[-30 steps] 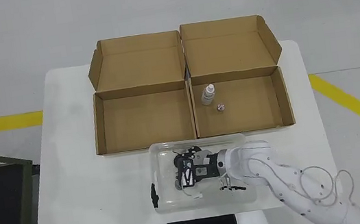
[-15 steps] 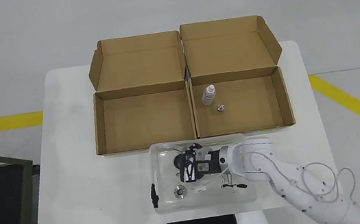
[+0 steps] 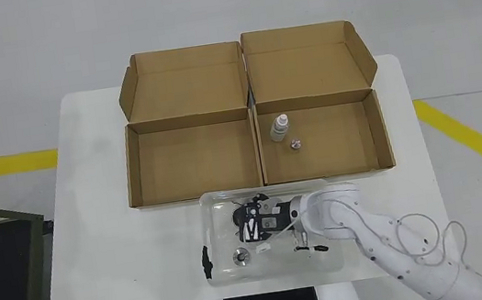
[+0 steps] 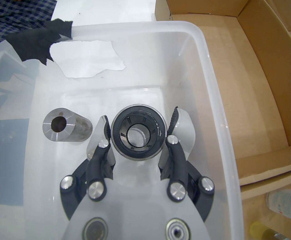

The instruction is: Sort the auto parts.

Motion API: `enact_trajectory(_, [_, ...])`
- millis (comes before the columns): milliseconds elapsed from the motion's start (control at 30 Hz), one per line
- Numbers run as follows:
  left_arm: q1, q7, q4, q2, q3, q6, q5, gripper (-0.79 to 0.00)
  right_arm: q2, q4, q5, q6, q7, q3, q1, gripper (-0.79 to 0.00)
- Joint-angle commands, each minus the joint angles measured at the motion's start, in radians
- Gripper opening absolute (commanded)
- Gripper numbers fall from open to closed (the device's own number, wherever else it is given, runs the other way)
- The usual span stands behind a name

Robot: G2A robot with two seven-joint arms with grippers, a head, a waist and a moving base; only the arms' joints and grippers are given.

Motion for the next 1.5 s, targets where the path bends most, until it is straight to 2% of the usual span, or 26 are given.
enact_trajectory(0, [0.0, 0.0, 0.0, 0.0, 0.0, 0.0, 0.0, 0.0, -0.002, 0.006, 0.007, 0.0, -0.003, -0.001, 0.001, -0.413])
enact_trajectory(67, [0.0, 0.0, 0.0, 0.0, 0.0, 0.0, 0.0, 0.0, -0.003, 0.012, 0.019, -0.003, -0.01, 0.0, 0.001, -0.477])
enact_trajectory(100, [0.0, 0.0, 0.0, 0.0, 0.0, 0.0, 0.0, 0.0, -0.004, 0.016, 0.026, -0.007, -0.014, 0.001, 0.002, -0.557])
enact_trajectory(133, [0.0, 0.0, 0.0, 0.0, 0.0, 0.0, 0.0, 0.0, -0.004, 0.019, 0.032, -0.01, -0.017, 0.003, 0.003, -0.603])
enact_trajectory(200, [0.0, 0.0, 0.0, 0.0, 0.0, 0.0, 0.0, 0.0, -0.004, 0.019, 0.046, -0.02, -0.027, 0.008, 0.003, -0.785])
enact_trajectory(600, [0.0, 0.0, 0.0, 0.0, 0.0, 0.0, 0.0, 0.0, 0.017, -0.076, 0.142, -0.087, -0.076, 0.092, -0.049, -0.785])
enact_trajectory(1167, [0.0, 0.0, 0.0, 0.0, 0.0, 0.0, 0.0, 0.0, 0.068, -0.211, 0.357, -0.141, -0.157, 0.35, -0.182, -0.785])
enact_trajectory(1467, [0.0, 0.0, 0.0, 0.0, 0.0, 0.0, 0.0, 0.0, 0.079, -0.215, 0.45, -0.144, -0.208, 0.427, -0.233, -0.785])
